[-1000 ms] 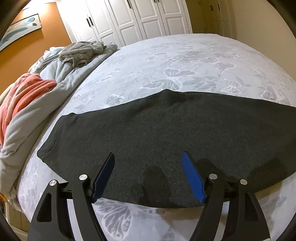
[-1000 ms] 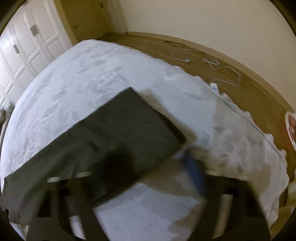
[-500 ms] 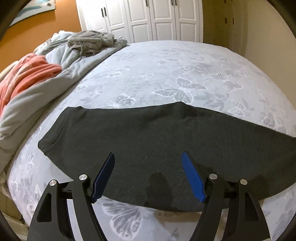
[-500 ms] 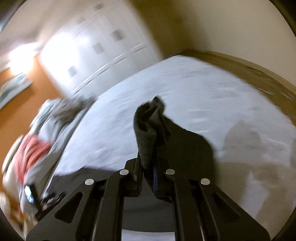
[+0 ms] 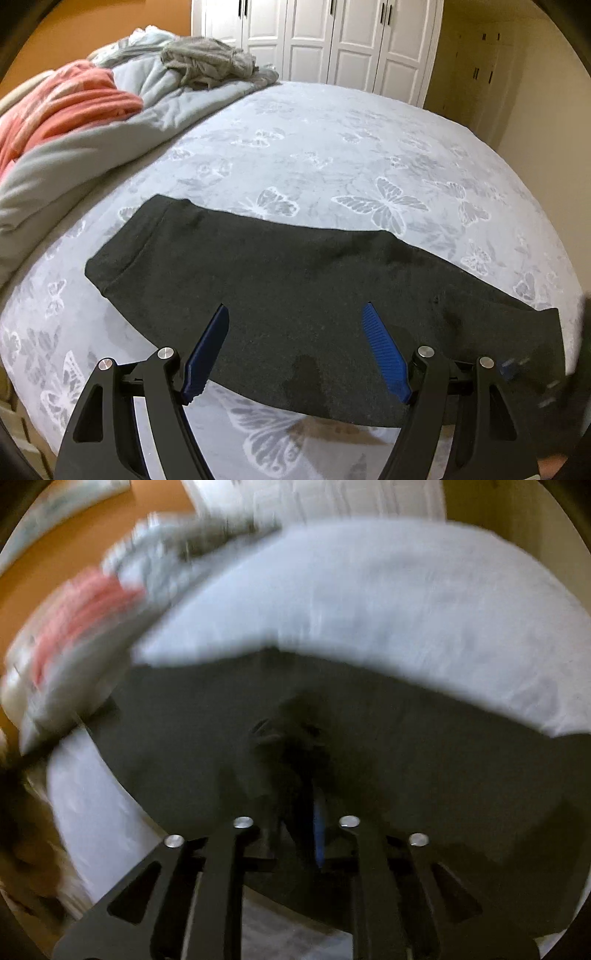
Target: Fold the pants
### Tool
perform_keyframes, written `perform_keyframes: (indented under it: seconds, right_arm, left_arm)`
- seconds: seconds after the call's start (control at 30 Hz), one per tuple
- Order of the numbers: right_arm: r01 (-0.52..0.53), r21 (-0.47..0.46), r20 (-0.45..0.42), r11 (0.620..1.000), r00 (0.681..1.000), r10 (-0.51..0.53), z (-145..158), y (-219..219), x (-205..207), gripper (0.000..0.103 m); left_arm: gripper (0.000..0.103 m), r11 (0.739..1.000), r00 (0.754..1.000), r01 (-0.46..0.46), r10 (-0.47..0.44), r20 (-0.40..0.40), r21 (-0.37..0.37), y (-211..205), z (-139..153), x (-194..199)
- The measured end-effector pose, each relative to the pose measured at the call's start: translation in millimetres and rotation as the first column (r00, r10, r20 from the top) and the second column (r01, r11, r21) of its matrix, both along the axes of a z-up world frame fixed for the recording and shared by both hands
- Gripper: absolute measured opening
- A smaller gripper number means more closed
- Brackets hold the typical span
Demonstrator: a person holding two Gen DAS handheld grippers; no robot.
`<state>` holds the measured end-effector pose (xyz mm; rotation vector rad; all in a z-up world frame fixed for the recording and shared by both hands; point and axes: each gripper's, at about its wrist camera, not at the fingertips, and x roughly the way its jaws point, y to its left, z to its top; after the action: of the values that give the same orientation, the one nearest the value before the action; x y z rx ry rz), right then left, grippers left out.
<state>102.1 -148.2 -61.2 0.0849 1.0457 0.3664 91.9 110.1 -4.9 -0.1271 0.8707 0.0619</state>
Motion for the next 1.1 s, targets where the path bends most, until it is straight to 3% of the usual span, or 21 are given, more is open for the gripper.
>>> perform_keyframes:
  seconds: [0.03, 0.07, 0.1, 0.17, 0.23, 0.33, 0.4, 0.47, 0.53, 0.57, 0.6, 0.67, 0.7, 0.73, 0.8, 0.9, 0.97, 1.03, 1.1]
  right_arm:
    - [-0.017, -0.029, -0.003, 0.999, 1.0, 0.017, -5.2, 3.1, -4.6, 0.018]
    - [-0.025, -0.024, 0.032, 0.999, 0.999, 0.026, 1.2, 0.9, -11.9, 0.031]
    - [-0.034, -0.004, 0.037, 0.999, 0.999, 0.035, 9.8, -4.4, -16.8, 0.054]
    - [-0.018, 0.054, 0.094, 0.998, 0.995, 0.013, 39.7, -28.9, -33.3, 0.065]
    - [0.009, 0.06, 0.186, 0.998, 0.982, -0.02, 73.4, -59.7, -48.7, 0.066]
    - [0.133, 0.016, 0.224, 0.991, 0.965, -0.133, 98.4, -117.9, -70.1, 0.07]
    - [0.264, -0.03, 0.211, 0.964, 0.945, -0.252, 95.4, -153.0, -81.4, 0.078]
    - [0.396, -0.073, 0.182, 0.915, 0.908, -0.378, 77.6, -188.9, -91.1, 0.078]
    - [0.521, -0.137, 0.077, 0.843, 0.854, -0.515, 60.9, -214.1, -87.2, 0.079]
    - [0.537, -0.099, 0.05, 0.838, 0.843, -0.535, 59.2, -221.5, -86.4, 0.079]
    - [0.537, -0.052, 0.044, 0.842, 0.844, -0.535, 59.6, -226.8, -90.2, 0.081]
    - [0.546, 0.038, 0.021, 0.837, 0.837, -0.546, 60.6, -232.7, -91.5, 0.086]
    - [0.553, 0.051, 0.014, 0.831, 0.832, -0.555, 61.2, -236.1, -93.7, 0.087]
    - [0.555, 0.045, 0.009, 0.83, 0.831, -0.556, 60.2, -236.7, -91.2, 0.087]
    - [0.551, 0.015, 0.013, 0.834, 0.834, -0.552, 59.8, -233.1, -88.6, 0.087]
    - [0.545, -0.018, 0.066, 0.839, 0.837, -0.542, 68.8, -232.0, -92.9, 0.087]
    - [0.504, -0.02, 0.09, 0.864, 0.861, -0.5, 68.1, -229.5, -89.1, 0.091]
    - [0.463, -0.066, 0.063, 0.884, 0.886, -0.46, 53.5, -222.4, -79.8, 0.092]
    - [0.444, -0.11, -0.013, 0.889, 0.894, -0.448, 35.0, -218.0, -67.4, 0.091]
  left_arm:
    - [0.072, 1.0, 1.0, 0.004, -0.004, -0.009, -0.016, 1.3, -0.8, 1.2]
    - [0.072, 0.999, 1.0, 0.009, -0.009, -0.018, -0.035, 2.8, -1.5, 1.6]
    - [0.072, 0.998, 1.0, 0.015, -0.016, -0.026, -0.059, 4.0, -2.2, 2.4]
    - [0.072, 0.99, 0.998, 0.039, -0.045, -0.044, -0.133, 3.6, -4.9, 3.9]
    - [0.072, 0.978, 0.994, 0.075, -0.09, -0.068, -0.195, -3.3, -10.5, 5.5]
    - [0.072, 0.944, 0.973, 0.142, -0.189, -0.136, -0.297, -26.2, -28.7, 11.7]
    - [0.072, 0.928, 0.961, 0.157, -0.223, -0.166, -0.339, -41.2, -40.6, 14.1]
    - [0.072, 0.912, 0.951, 0.165, -0.248, -0.185, -0.375, -59.3, -52.3, 15.9]
    - [0.072, 0.887, 0.937, 0.178, -0.286, -0.203, -0.427, -74.1, -63.3, 19.8]
    - [0.072, 0.873, 0.933, 0.179, -0.297, -0.203, -0.454, -79.5, -67.9, 21.6]
    - [0.069, 0.869, 0.935, 0.179, -0.295, -0.195, -0.461, -84.1, -70.6, 22.5]
    - [0.041, 0.883, 0.94, 0.214, -0.302, -0.158, -0.417, -95.3, -70.6, 23.4]
    - [0.018, 0.891, 0.936, 0.224, -0.309, -0.166, -0.396, -99.1, -72.8, 24.9]
    - [0.01, 0.892, 0.936, 0.224, -0.309, -0.168, -0.393, -99.4, -74.9, 25.3]
    - [0.007, 0.862, 0.936, 0.238, -0.326, -0.13, -0.448, -92.8, -65.8, 24.4]
    - [0.007, 0.807, 0.94, 0.313, -0.339, 0.041, -0.5, -77.4, -19.9, 15.8]
    - [0.007, 0.847, 0.95, 0.295, -0.308, 0.045, -0.442, -69.7, -20.8, 17.4]
    - [0.007, 0.901, 0.965, 0.213, -0.255, -0.063, -0.378, -63.1, -51.2, 28.3]
    - [0.007, 0.911, 0.964, 0.155, -0.224, -0.142, -0.383, -58.7, -74.8, 32.4]
